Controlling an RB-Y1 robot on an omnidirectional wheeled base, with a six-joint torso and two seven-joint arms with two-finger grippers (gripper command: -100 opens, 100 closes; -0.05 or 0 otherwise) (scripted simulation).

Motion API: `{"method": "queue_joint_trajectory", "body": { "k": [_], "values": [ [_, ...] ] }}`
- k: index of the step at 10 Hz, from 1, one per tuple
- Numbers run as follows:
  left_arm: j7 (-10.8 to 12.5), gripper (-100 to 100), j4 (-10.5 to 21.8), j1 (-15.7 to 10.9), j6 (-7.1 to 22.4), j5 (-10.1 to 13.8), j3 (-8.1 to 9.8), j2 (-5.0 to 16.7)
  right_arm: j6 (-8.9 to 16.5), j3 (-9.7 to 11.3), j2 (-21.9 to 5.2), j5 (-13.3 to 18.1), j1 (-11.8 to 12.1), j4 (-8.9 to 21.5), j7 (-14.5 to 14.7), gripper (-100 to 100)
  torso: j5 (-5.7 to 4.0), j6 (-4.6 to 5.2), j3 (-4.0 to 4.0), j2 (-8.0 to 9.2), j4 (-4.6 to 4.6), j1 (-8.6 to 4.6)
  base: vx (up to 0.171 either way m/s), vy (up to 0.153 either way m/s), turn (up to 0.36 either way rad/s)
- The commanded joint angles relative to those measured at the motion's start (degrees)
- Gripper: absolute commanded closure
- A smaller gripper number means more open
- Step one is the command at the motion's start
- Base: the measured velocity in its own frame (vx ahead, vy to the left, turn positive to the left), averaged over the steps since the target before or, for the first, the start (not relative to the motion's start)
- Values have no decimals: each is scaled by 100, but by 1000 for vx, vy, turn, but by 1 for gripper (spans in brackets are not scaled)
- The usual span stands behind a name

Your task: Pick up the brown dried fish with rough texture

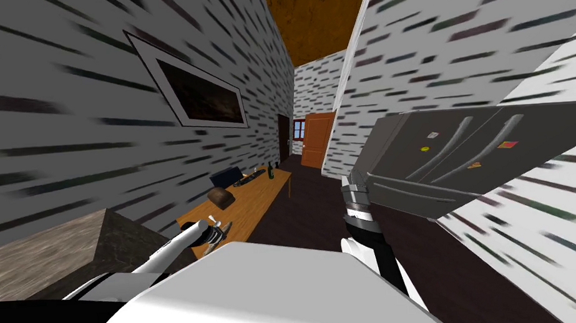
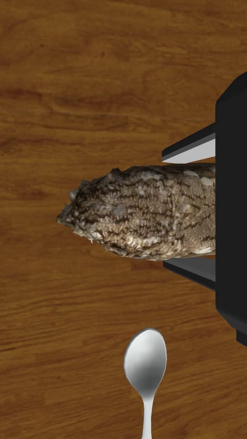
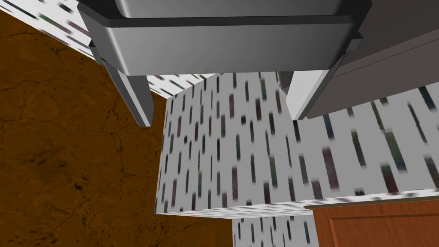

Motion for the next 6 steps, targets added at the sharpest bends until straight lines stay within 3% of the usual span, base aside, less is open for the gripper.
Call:
{"method": "queue_joint_trajectory", "body": {
  "k": [1, 3, 5, 6],
  "values": [
    [152, 100, -243, -134, 155, -229, -139, -2, 0, 0, 0, 0, 0, 0, 0, 0, 0, 0, 0, 0, 0, 0, 64, -18, 336],
    [216, 100, -361, -226, 231, -362, -224, -17, 0, 1, 0, 0, -1, 0, 0, 0, -3, 13, 0, -1, 2, -8, 43, -14, 172],
    [170, 100, -290, -240, 208, -331, -207, -18, 0, 1, 0, 0, -1, 0, 0, 0, -3, 13, 3, 6, 2, -3, 21, -4, 51],
    [182, 0, -305, -237, 212, -340, -212, -18, 0, 1, 0, 0, -2, 0, 0, 0, -2, 12, 7, 12, 4, -1, 0, 0, 0]
  ]
}}
